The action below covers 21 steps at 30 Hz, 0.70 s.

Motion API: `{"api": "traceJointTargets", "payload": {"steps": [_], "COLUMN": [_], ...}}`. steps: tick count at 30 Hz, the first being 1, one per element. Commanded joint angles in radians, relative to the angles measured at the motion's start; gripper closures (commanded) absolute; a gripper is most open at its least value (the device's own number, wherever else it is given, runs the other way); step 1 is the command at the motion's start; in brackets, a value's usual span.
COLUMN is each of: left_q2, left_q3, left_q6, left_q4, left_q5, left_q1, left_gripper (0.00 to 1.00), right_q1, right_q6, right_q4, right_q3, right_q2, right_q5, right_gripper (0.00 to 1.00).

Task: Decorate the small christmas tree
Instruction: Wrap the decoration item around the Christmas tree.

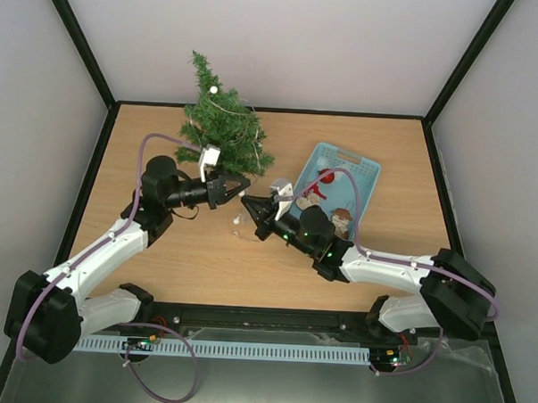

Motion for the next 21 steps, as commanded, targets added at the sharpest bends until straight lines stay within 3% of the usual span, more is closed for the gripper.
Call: {"api": "traceJointTargets", "payload": {"steps": [1,11,14,17,21], "left_q2": [-0.026,-0.034,-0.032,-0.032,-0.034], "left_q3": [-0.028,-0.040,-0.038,-0.039,-0.034], "left_q6": [-0.073,-0.103,-0.089,-0.080,-0.058], "left_q4": [0.143,0.183,0.179,0.174,0.149], "left_q5": [-0.021,-0.027,-0.027,-0.031,-0.051], "left_q1": [-0.016,-0.022,-0.022,-0.022,-0.022], "left_gripper": [0.98,0.98,0.98,0.98,0.98], "right_q1": [0.013,0.020,0.020,0.020,0.020], "right_q6": [0.068,0.006,0.002,-0.008,-0.010], "right_q4": [0.096,0.073,0.096,0.105,0.088], "right_q3": [0.033,0.018,-0.016,-0.043,-0.058], "right_q2": [0.043,0.039,0.008,-0.018,-0.049], "right_q5": [0.064,0.143,0.125,0.122,0.123], "right_gripper": [0.98,0.81,0.85,0.97,0.98]}}
